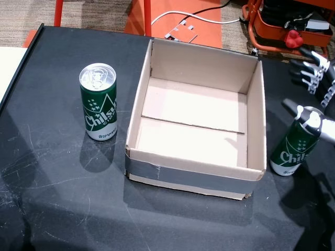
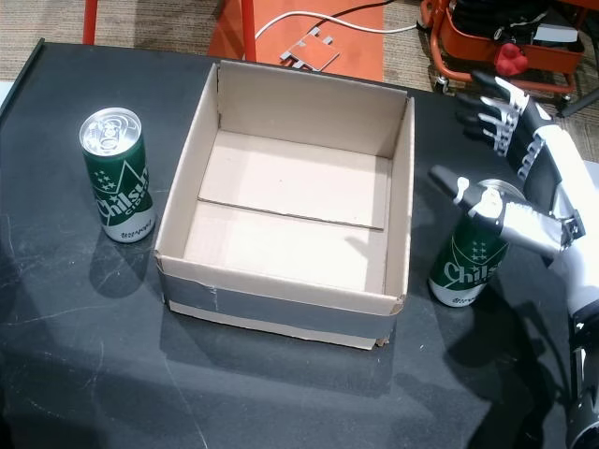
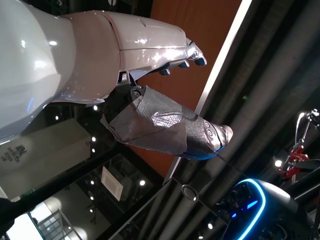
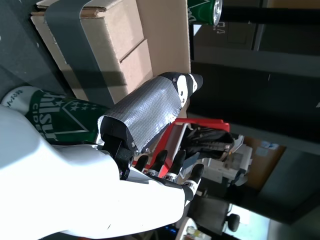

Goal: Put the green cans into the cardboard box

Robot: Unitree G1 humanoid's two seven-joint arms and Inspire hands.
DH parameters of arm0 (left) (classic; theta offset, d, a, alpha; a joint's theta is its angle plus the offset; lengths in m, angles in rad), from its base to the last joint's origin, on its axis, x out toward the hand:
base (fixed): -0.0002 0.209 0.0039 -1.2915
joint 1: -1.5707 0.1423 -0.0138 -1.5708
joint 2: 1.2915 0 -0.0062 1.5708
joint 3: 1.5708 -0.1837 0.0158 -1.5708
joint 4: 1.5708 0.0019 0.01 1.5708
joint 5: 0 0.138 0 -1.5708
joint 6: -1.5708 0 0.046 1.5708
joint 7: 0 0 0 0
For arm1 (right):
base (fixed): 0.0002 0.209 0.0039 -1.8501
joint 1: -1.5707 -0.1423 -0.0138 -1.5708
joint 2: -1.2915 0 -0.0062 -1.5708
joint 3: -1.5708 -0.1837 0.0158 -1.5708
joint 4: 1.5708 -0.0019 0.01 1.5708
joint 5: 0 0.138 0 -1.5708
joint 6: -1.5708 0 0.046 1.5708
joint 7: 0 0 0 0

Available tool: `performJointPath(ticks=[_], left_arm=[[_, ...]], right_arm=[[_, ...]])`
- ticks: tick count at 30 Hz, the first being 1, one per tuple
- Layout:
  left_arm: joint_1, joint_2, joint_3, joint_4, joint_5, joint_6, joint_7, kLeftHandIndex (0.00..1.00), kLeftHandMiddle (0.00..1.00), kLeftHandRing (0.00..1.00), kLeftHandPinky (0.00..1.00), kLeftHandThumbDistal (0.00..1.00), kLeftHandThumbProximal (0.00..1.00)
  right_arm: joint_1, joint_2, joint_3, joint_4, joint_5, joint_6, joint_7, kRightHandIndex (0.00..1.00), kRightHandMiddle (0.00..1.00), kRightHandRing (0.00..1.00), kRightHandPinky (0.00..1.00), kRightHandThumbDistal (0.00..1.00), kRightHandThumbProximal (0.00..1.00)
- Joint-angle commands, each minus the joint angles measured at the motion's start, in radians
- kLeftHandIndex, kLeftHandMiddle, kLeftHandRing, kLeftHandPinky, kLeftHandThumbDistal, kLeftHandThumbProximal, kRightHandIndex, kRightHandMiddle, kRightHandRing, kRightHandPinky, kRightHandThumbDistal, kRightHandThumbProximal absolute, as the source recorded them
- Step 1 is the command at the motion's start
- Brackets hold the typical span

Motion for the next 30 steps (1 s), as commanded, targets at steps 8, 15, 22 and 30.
performJointPath(ticks=[8,15,22,30], left_arm=[[0.005,0.002,-0.006,-0.004,0.004,0.008,0.009,0.95,0.95,1.0,1.0,0.69,0.51],[0.001,0.003,0.001,0.005,0.009,-0.007,0.006,0.96,0.96,1.0,1.0,0.66,0.55],[-0.002,0.015,0.004,0.016,-0.018,0.026,-0.016,0.95,0.95,1.0,1.0,0.71,0.56],[-0.01,0.01,0.012,0.026,-0.026,0.028,-0.018,0.95,0.95,1.0,1.0,0.74,0.6]], right_arm=[[0.024,-0.001,0.01,0.018,-0.026,0.039,-0.031,0.84,0.81,0.82,0.88,1.0,0.81],[0.032,0.008,0.009,0.018,-0.034,0.067,-0.038,0.85,0.81,0.81,0.88,1.0,0.77],[0.04,0.007,0.018,0.048,-0.056,0.085,-0.042,0.92,0.87,0.84,0.9,1.0,0.74],[0.044,0.006,0.029,0.055,-0.07,0.148,-0.051,0.97,0.93,0.89,0.93,1.0,0.67]])
